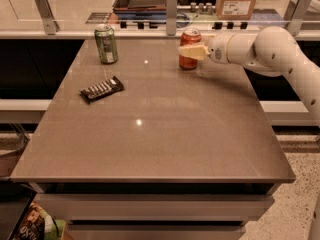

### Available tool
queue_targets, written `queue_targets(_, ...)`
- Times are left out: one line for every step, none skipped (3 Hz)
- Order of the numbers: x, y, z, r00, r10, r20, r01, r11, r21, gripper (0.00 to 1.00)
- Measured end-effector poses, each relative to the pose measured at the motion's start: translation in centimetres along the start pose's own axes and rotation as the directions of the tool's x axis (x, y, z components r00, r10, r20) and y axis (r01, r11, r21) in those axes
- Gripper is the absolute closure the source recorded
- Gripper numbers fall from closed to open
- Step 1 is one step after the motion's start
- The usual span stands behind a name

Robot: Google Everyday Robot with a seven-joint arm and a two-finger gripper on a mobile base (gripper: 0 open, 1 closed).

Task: Pick coke can

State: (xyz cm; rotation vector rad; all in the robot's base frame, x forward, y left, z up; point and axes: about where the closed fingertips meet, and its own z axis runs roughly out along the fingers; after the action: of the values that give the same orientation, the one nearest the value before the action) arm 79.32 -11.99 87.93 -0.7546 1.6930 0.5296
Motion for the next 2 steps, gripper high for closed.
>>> queue_targets(0.03,0.22,0.29,1.0,0.0,0.0,0.0,1.0,-0.005,0.65)
queue_targets(0.05,0.42,0.54,1.0,0.001,-0.001,-0.001,1.0,-0.009,0.87)
